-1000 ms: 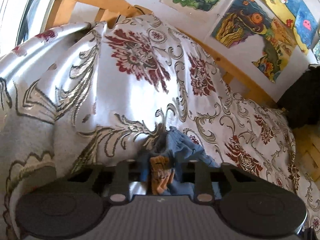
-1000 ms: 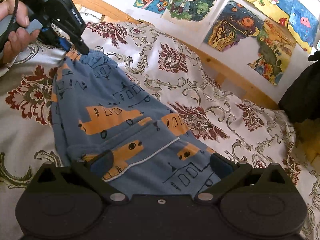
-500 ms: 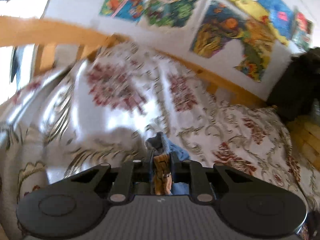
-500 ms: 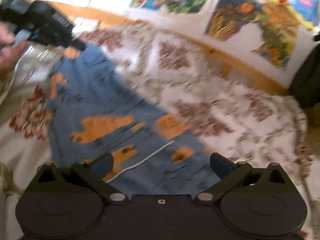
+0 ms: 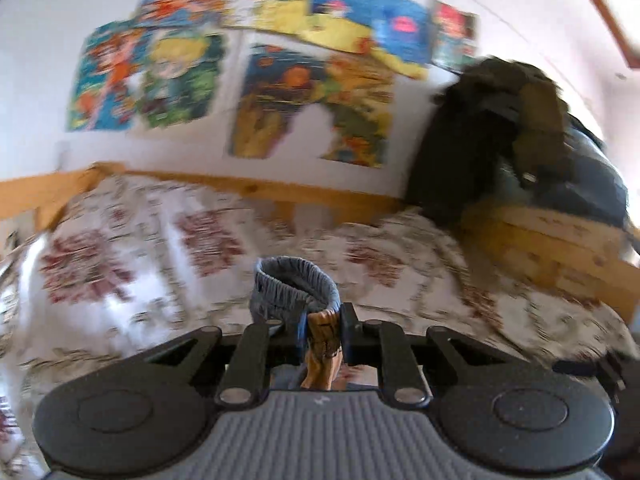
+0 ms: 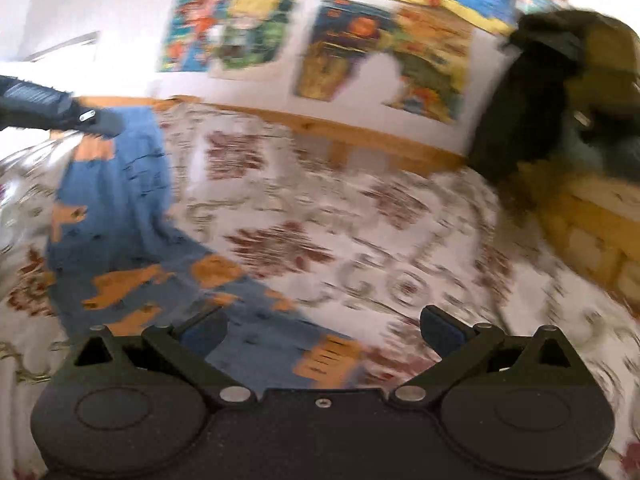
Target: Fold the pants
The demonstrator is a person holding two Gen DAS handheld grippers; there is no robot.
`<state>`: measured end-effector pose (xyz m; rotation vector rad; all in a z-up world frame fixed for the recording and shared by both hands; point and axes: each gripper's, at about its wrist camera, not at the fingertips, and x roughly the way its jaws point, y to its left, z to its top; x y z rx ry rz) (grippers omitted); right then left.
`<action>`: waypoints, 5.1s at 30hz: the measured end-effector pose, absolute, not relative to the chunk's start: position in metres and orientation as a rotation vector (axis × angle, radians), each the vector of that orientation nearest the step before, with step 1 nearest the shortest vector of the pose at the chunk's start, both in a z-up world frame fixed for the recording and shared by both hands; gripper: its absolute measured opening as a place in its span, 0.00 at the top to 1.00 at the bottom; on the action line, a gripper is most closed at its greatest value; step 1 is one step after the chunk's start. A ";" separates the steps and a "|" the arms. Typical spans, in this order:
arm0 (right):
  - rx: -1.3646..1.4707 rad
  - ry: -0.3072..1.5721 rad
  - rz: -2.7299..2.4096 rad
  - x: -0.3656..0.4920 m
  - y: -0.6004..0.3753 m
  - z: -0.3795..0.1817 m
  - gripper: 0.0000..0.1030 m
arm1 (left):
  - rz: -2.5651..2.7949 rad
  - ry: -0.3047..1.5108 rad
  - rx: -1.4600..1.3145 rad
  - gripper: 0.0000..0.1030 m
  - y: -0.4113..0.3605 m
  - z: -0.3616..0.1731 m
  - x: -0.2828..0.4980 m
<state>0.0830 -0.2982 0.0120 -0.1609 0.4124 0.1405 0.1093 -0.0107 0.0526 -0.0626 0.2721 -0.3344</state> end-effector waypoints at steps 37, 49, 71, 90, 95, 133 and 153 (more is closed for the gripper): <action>0.238 0.696 0.285 0.152 -0.349 -0.031 0.49 | -0.601 0.665 0.298 0.74 -0.139 -0.045 0.081; 0.286 0.628 0.274 0.118 -0.363 0.003 0.82 | -0.691 0.655 0.230 0.94 -0.134 -0.024 0.077; -0.285 0.595 0.165 0.081 -0.300 -0.044 0.01 | -0.161 0.857 0.103 0.02 -0.039 -0.058 0.146; -0.430 0.544 0.225 0.173 -0.286 -0.040 0.01 | -0.214 0.701 0.300 0.01 -0.104 -0.048 0.251; -0.310 0.507 0.178 0.166 -0.320 -0.029 0.01 | -0.271 0.680 0.213 0.00 -0.083 -0.056 0.264; -0.199 0.695 0.120 0.054 -0.300 -0.018 0.01 | -0.071 1.038 0.241 0.00 -0.003 -0.035 0.141; -0.098 0.669 0.136 0.066 -0.332 -0.009 0.01 | -0.104 1.008 0.150 0.00 0.008 -0.022 0.146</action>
